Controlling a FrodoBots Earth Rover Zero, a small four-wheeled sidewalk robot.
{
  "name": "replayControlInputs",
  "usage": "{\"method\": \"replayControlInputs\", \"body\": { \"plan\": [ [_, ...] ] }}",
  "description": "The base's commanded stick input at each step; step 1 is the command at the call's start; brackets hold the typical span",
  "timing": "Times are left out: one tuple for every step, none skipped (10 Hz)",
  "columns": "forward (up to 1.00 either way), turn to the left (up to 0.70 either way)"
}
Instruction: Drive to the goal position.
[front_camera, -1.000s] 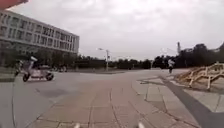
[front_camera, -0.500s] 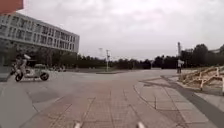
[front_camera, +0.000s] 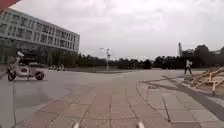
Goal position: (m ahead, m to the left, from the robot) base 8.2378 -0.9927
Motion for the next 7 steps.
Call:
{"method": "replayControlInputs", "body": {
  "plan": [
    [0.85, 0.00],
    [0.85, 0.00],
    [0.85, 0.00],
    [0.85, 0.06],
    [0.85, 0.11],
    [0.85, 0.14],
    [0.85, 0.16]
  ]
}}
